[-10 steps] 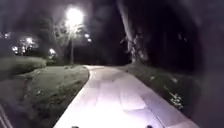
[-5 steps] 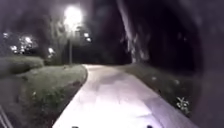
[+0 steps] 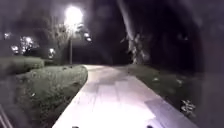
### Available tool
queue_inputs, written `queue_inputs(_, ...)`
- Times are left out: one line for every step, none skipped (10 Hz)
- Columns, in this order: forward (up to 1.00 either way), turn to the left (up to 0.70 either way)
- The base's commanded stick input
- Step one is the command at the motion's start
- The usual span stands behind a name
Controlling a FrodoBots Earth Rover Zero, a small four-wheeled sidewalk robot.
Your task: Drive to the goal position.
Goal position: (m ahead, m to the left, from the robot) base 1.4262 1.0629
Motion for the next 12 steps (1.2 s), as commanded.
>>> queue_inputs(0.7, 0.35)
queue_inputs(0.7, 0.2)
queue_inputs(0.7, 0.02)
queue_inputs(0.0, 0.0)
queue_inputs(0.0, 0.0)
queue_inputs(0.0, 0.0)
queue_inputs(0.0, 0.0)
queue_inputs(0.02, 0.0)
queue_inputs(0.09, 0.0)
queue_inputs(0.15, 0.0)
queue_inputs(0.22, 0.0)
queue_inputs(0.37, 0.0)
